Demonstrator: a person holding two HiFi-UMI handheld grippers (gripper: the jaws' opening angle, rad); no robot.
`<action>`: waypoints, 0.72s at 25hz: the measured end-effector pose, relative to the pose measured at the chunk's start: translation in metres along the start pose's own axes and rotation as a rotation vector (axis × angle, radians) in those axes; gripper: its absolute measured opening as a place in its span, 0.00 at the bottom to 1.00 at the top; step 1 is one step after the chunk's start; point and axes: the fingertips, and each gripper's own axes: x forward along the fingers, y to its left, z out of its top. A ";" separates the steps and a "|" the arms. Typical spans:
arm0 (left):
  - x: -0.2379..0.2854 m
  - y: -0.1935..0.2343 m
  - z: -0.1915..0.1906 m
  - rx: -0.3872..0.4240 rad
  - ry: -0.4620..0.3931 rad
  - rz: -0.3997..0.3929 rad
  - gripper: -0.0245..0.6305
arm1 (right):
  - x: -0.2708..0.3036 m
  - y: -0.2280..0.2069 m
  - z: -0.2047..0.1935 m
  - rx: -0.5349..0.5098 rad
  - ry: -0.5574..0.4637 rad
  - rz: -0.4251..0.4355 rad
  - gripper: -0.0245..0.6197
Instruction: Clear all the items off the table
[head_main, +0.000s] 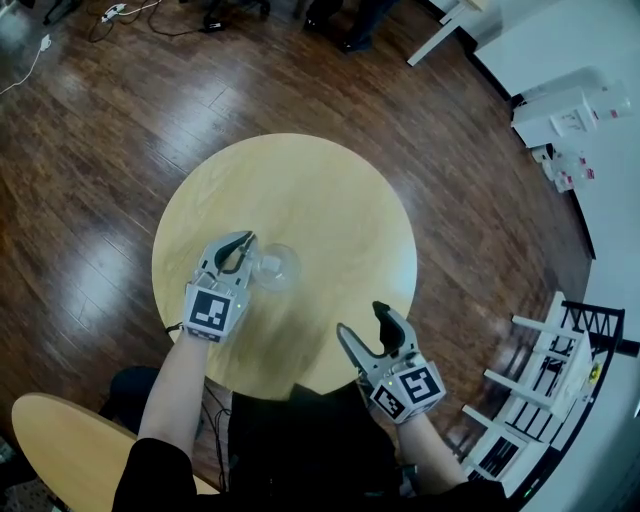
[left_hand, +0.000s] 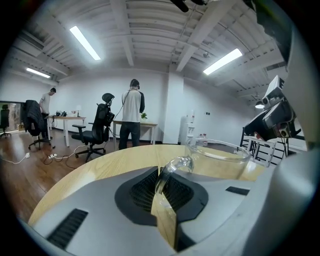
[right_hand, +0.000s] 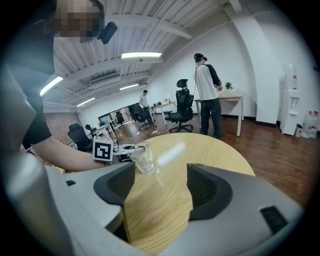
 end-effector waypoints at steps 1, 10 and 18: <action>-0.001 0.001 0.000 -0.017 -0.003 0.007 0.06 | 0.000 0.001 0.000 0.000 -0.001 0.001 0.56; -0.008 -0.007 0.020 -0.117 -0.056 0.003 0.04 | -0.011 -0.009 -0.007 0.007 -0.019 -0.011 0.56; -0.027 -0.014 0.070 -0.108 -0.100 0.074 0.04 | -0.017 -0.014 0.029 -0.033 -0.105 0.078 0.55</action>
